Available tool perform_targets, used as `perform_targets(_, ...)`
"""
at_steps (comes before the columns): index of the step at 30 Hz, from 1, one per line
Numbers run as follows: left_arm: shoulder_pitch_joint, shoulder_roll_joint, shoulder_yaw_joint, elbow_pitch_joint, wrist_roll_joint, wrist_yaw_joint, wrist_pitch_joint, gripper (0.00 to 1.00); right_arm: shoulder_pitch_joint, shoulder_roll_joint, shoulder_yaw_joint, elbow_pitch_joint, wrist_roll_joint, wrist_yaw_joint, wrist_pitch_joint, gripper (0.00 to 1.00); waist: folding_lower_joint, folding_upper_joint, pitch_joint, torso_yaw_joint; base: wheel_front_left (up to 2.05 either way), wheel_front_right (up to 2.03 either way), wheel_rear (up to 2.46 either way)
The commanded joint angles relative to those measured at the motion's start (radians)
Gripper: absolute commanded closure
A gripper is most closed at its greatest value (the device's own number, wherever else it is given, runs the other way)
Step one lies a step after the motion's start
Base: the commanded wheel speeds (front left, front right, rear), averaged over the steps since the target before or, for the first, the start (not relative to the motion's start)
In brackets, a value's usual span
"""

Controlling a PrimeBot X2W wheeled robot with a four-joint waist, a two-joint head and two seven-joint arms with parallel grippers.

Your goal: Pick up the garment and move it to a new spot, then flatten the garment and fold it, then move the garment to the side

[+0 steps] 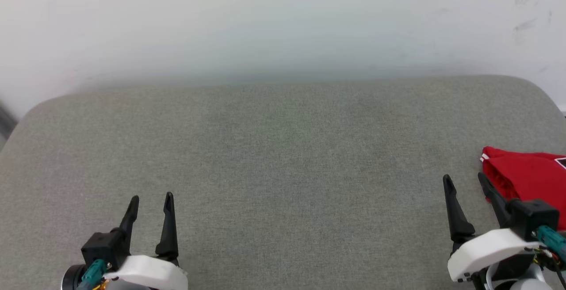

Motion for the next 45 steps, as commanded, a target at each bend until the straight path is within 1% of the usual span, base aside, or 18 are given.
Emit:
perform_targets(1, 0.018, 0.000, -0.002, -0.001, 0.004, 0.004, -0.006, 0.00, 0.025, 0.004, 0.002, -0.019, 0.010, -0.001, -0.007, 0.00, 0.0002, 0.0000, -0.015, 0.005, 0.00, 0.00, 0.00)
perform_targets(6, 0.053, -0.001, -0.010, 0.007, 0.012, 0.006, -0.006, 0.00, 0.086, 0.006, 0.011, -0.080, 0.016, -0.001, 0.008, 0.00, 0.0002, 0.0000, -0.035, -0.003, 0.00, 0.00, 0.00)
perform_targets(12, 0.069, 0.001, -0.016, 0.019, 0.021, 0.006, -0.007, 0.00, 0.123, 0.007, 0.019, -0.118, 0.029, -0.001, 0.022, 0.00, 0.0002, 0.0000, -0.044, -0.006, 0.00, 0.00, 0.00)
perform_targets(20, 0.045, 0.007, -0.023, 0.033, 0.021, 0.002, -0.007, 0.00, 0.124, 0.007, 0.023, -0.123, 0.026, -0.001, 0.028, 0.00, 0.0002, 0.0000, -0.043, -0.006, 0.00, 0.00, 0.00)
perform_targets(29, 0.034, 0.010, -0.023, 0.039, 0.022, 0.007, -0.007, 0.00, 0.123, 0.007, 0.023, -0.120, 0.033, -0.001, 0.017, 0.00, 0.0002, 0.0000, -0.043, -0.003, 0.00, 0.00, 0.00)
perform_targets(30, 0.032, 0.007, -0.022, 0.034, 0.017, 0.003, -0.007, 1.00, 0.125, 0.007, 0.022, -0.120, 0.035, -0.001, 0.017, 1.00, 0.0002, 0.0000, -0.042, -0.003, 0.00, 0.00, 0.00)
perform_targets(33, 0.051, -0.001, -0.023, 0.053, 0.010, 0.005, 0.007, 1.00, 0.119, 0.003, 0.023, -0.098, 0.041, 0.000, 0.021, 1.00, 0.0002, 0.0000, -0.042, -0.003, 0.00, 0.00, 0.00)
perform_targets(45, 0.024, -0.021, 0.017, 0.053, -0.198, -0.019, 0.069, 1.00, 0.085, 0.004, 0.010, -0.058, 0.284, 0.000, 0.043, 1.00, 0.0002, 0.0000, -0.036, 0.001, 0.00, 0.00, 0.00)
